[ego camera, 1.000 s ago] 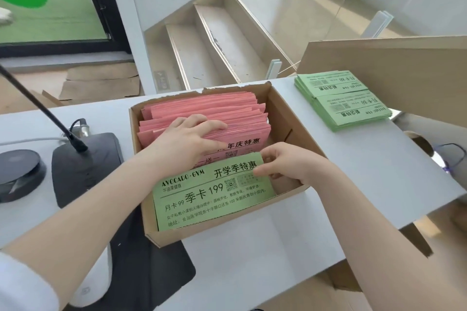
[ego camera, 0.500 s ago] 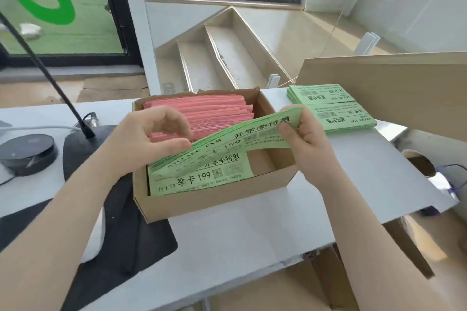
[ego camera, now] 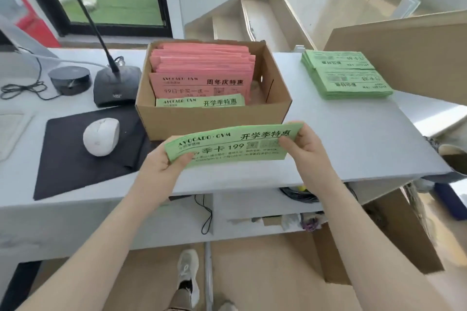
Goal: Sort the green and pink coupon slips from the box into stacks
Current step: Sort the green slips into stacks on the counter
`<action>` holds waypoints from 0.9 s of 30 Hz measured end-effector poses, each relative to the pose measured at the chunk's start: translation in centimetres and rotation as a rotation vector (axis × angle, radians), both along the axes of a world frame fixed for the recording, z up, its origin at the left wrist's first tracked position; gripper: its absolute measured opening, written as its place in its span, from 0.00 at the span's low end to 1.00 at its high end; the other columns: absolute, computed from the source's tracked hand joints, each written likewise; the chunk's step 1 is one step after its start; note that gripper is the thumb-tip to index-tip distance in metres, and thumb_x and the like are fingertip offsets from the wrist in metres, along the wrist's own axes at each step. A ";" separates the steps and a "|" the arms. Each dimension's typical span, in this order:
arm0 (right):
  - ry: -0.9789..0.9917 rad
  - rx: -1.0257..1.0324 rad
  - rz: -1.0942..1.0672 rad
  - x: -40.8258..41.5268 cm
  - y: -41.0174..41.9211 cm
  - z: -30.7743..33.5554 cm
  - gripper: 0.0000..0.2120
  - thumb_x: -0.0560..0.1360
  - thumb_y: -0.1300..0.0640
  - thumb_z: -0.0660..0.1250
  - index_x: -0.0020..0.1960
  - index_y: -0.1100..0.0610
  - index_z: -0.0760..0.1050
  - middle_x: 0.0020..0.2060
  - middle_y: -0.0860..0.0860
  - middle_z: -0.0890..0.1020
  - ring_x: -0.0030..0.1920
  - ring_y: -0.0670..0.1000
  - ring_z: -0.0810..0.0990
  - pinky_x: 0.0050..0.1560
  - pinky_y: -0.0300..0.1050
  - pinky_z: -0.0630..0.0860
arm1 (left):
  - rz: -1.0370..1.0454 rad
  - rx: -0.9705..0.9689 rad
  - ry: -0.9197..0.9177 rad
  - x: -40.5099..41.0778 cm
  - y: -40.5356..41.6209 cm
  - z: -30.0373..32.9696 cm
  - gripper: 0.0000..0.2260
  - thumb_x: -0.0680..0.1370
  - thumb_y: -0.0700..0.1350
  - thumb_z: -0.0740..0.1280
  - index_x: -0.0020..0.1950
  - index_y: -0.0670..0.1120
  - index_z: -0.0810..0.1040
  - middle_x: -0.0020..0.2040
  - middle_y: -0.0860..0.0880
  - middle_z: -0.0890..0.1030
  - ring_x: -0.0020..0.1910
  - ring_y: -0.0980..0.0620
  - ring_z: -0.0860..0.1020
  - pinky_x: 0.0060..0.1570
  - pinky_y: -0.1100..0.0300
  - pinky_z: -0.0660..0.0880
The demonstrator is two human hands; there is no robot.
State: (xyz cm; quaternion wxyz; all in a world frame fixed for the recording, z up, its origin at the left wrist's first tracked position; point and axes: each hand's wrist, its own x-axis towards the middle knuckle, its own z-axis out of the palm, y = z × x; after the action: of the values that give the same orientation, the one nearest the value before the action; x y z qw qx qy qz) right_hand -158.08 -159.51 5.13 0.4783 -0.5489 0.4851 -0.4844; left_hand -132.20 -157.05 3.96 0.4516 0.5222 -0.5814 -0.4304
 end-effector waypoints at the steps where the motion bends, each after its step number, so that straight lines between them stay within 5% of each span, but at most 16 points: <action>1: 0.014 0.055 0.010 0.0 0.6 -1.3 0.10 0.77 0.70 0.59 0.50 0.58 0.71 0.44 0.49 0.80 0.44 0.41 0.79 0.46 0.35 0.74 | 0.012 0.035 0.013 0.2 0.7 -1.2 0.13 0.76 0.35 0.64 0.50 0.54 0.76 0.44 0.65 0.82 0.48 0.66 0.78 0.49 0.71 0.72; 4: 0.054 0.170 0.059 0.4 2.2 -4.0 0.11 0.77 0.68 0.60 0.58 0.60 0.71 0.52 0.50 0.80 0.51 0.40 0.79 0.50 0.31 0.74 | 0.070 0.081 0.105 0.6 2.1 -3.3 0.12 0.76 0.32 0.63 0.51 0.50 0.74 0.47 0.56 0.83 0.51 0.57 0.79 0.53 0.62 0.74; 8: 0.079 0.123 0.050 1.2 2.8 -3.7 0.14 0.78 0.68 0.58 0.54 0.50 0.72 0.51 0.43 0.80 0.51 0.36 0.78 0.50 0.27 0.72 | 0.107 0.026 0.142 0.0 2.6 -3.0 0.14 0.78 0.30 0.57 0.50 0.50 0.71 0.46 0.60 0.82 0.50 0.62 0.79 0.50 0.69 0.73; 13: 0.128 0.056 0.008 1.1 2.1 -3.6 0.11 0.79 0.66 0.58 0.56 0.54 0.71 0.51 0.45 0.80 0.55 0.41 0.77 0.56 0.35 0.73 | 0.109 -0.011 0.112 0.0 1.9 -2.9 0.16 0.79 0.31 0.56 0.52 0.53 0.68 0.47 0.63 0.81 0.51 0.64 0.77 0.52 0.69 0.72; 17: 0.208 0.131 0.039 1.8 2.2 -4.4 0.14 0.79 0.65 0.58 0.57 0.48 0.72 0.54 0.40 0.79 0.55 0.35 0.76 0.54 0.29 0.71 | 0.115 0.006 0.011 0.1 1.6 -3.9 0.14 0.80 0.36 0.56 0.55 0.55 0.69 0.49 0.67 0.79 0.53 0.69 0.75 0.52 0.73 0.69; 21: 0.172 0.081 -0.173 1.3 1.9 -2.7 0.11 0.74 0.66 0.65 0.50 0.50 0.74 0.49 0.47 0.82 0.53 0.47 0.79 0.56 0.45 0.76 | 0.068 -0.174 -0.121 0.5 0.5 -1.7 0.14 0.80 0.37 0.58 0.52 0.58 0.68 0.47 0.70 0.77 0.47 0.69 0.75 0.46 0.77 0.68; 25: 0.361 -0.105 -0.447 1.2 1.3 -0.2 0.19 0.71 0.61 0.71 0.57 0.47 0.68 0.52 0.46 0.77 0.58 0.47 0.73 0.56 0.35 0.67 | -0.047 -0.410 -0.223 0.8 -2.1 1.0 0.14 0.78 0.40 0.58 0.50 0.61 0.71 0.47 0.62 0.77 0.41 0.62 0.74 0.42 0.74 0.69; 27: 0.582 -0.270 -0.551 1.5 0.7 0.8 0.23 0.70 0.61 0.72 0.62 0.54 0.69 0.56 0.47 0.74 0.61 0.49 0.69 0.61 0.39 0.63 | -0.092 -0.477 -0.240 0.8 -3.8 2.2 0.12 0.77 0.39 0.59 0.50 0.57 0.72 0.48 0.66 0.77 0.45 0.65 0.75 0.45 0.74 0.70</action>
State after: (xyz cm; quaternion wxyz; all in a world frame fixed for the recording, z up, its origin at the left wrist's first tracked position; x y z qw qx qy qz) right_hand -156.61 -158.82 5.97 0.0978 -0.5704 0.6608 -0.4779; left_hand -131.44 -160.86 6.12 0.4697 0.4213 -0.7389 -0.2365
